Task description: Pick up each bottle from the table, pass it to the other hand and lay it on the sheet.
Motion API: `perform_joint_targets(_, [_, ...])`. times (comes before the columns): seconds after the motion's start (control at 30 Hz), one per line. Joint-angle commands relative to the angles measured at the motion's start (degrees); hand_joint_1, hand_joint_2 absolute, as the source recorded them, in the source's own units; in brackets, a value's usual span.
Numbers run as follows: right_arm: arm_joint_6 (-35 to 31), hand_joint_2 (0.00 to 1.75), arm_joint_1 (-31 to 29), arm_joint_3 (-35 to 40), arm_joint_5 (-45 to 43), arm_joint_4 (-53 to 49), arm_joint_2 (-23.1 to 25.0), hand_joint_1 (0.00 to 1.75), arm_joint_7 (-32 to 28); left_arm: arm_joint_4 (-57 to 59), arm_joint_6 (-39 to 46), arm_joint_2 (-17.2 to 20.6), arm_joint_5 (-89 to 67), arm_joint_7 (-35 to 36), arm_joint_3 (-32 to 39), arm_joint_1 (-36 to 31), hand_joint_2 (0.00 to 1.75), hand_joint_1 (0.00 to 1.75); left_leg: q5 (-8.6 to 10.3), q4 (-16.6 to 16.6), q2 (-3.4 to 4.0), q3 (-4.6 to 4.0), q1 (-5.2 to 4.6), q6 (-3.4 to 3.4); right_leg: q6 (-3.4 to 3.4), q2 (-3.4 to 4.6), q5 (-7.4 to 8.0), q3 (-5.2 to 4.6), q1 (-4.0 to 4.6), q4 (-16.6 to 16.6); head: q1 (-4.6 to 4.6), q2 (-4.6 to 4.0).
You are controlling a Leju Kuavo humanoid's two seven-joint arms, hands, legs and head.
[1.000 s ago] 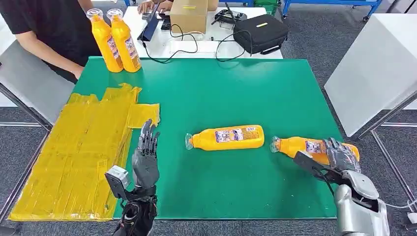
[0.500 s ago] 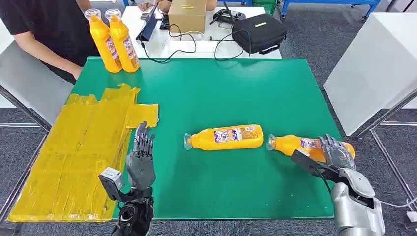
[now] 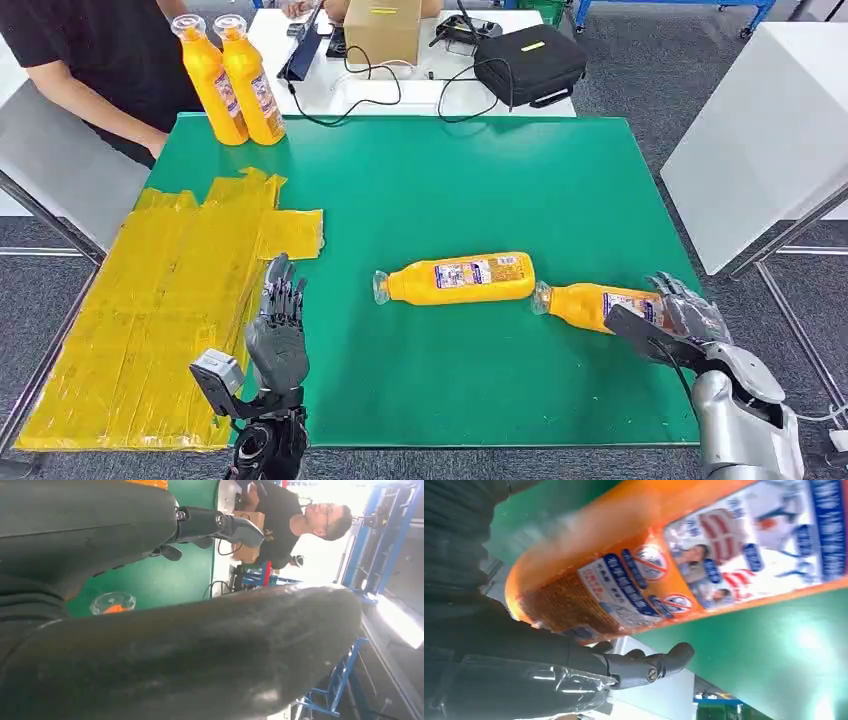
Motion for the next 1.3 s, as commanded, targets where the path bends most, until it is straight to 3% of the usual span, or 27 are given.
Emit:
perform_joint_targets(0.03, [0.72,1.75,-0.96,-0.37,0.39,2.74,-0.54,0.0,0.34,2.79,-0.19,1.08,0.05,-0.72,0.74,-1.53,0.0,0.0,-0.04,-0.05,0.04,0.15,0.03,0.01,-0.14,0.09,-0.02,0.12,0.04,-0.06,0.0,0.0])
perform_joint_targets(0.27, [1.9,1.75,-5.21,1.16,1.62,11.54,-5.15,0.0,0.93,2.31,0.61,2.08,0.69,-0.72,-1.45,-2.56,0.0,0.0,-0.08,-0.02,0.03,0.21,0.0,0.06,-0.18,0.09,-0.05,0.2,0.03,-0.05,0.02,0.0])
perform_joint_targets(0.47, [1.91,1.75,-4.66,1.52,1.74,11.21,-5.13,0.0,0.98,1.94,1.02,1.86,0.78,-0.72,-1.75,-2.67,0.0,0.0,-0.09,-0.02,0.06,0.22,0.0,0.06,-0.21,0.13,-0.05,0.23,0.03,-0.05,0.02,0.0])
perform_joint_targets(0.57, [2.62,1.75,-0.91,2.55,2.14,10.94,-6.28,0.0,1.58,2.22,1.44,1.99,0.75,-0.72,-2.38,-3.19,0.0,0.0,-0.06,-0.03,0.08,0.1,0.0,0.03,-0.18,0.14,-0.02,0.13,0.02,-0.04,0.02,0.0])
perform_joint_targets(0.73, [3.2,1.75,-3.33,6.6,3.53,19.13,-8.48,0.0,2.72,3.06,1.46,1.92,0.74,-0.72,-2.4,-5.31,0.0,0.0,-0.01,-0.04,-0.03,0.07,0.06,0.02,-0.11,-0.01,0.0,0.11,0.08,-0.09,0.0,0.0])
perform_joint_targets(0.87, [-0.77,1.75,2.0,7.57,2.66,18.72,-7.41,0.0,1.89,1.95,1.84,1.89,0.74,-0.72,-1.62,-3.28,0.0,0.0,0.0,-0.09,-0.13,0.26,0.12,0.02,-0.13,-0.1,-0.02,0.33,0.14,-0.2,0.02,0.0])
perform_joint_targets(1.03, [-0.77,1.75,2.0,7.57,2.66,18.72,-7.41,0.0,1.89,1.95,1.84,1.89,0.74,-0.72,-1.62,-3.28,0.0,0.0,-0.16,-0.09,-0.08,0.7,0.12,0.08,-0.13,-0.03,-0.07,0.72,0.14,-0.29,-0.02,0.0])
perform_joint_targets(1.2, [-4.6,1.75,-2.38,9.16,2.59,20.37,-2.85,0.0,4.36,0.23,1.25,1.49,0.43,-0.72,-1.04,-1.38,0.0,0.0,-0.37,-0.08,0.11,1.17,0.13,0.19,-0.05,0.18,-0.27,0.67,0.14,-0.32,0.04,0.0])
perform_joint_targets(1.27, [-5.49,1.75,-2.41,8.67,0.66,17.94,-3.5,0.0,1.42,0.91,0.88,1.31,0.43,-0.72,-0.66,-1.39,0.0,0.0,-0.38,-0.12,0.22,1.19,0.12,0.16,-0.01,0.28,-0.17,1.24,0.13,-0.34,0.02,0.0])
perform_joint_targets(1.3, [-5.67,0.0,-2.08,9.02,0.67,16.68,-3.77,0.0,0.91,0.94,0.88,1.3,0.42,-0.72,-0.49,-1.46,0.0,0.0,-0.36,-0.16,0.37,1.24,0.12,0.15,-0.14,0.45,-0.1,1.21,0.14,-0.36,0.0,0.0])
